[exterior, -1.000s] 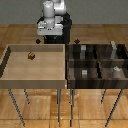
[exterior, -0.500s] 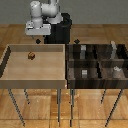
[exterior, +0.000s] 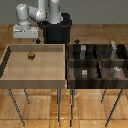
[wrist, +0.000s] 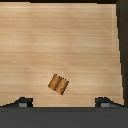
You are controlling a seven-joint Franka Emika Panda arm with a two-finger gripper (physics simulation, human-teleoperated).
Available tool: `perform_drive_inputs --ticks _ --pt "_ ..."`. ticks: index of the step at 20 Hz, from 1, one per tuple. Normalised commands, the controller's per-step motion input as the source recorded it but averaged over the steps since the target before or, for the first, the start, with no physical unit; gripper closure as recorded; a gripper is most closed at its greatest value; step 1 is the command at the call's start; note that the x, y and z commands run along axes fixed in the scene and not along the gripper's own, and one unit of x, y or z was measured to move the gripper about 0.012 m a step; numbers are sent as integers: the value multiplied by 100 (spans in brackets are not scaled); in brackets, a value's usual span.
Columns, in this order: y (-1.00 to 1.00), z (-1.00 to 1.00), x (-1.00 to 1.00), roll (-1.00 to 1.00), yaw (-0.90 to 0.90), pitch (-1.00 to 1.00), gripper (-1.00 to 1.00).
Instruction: Place the loaf of bread into the appropriate compartment.
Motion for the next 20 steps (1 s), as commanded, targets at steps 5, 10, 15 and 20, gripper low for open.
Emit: perform_drive_inputs --ticks 5,10,15,20 --pt "4 0 80 0 0 0 -100" --pt "20 0 -60 0 0 0 -100" --pt "0 -60 -40 0 0 0 -100" --pt "0 -100 0 0 0 0 -100"
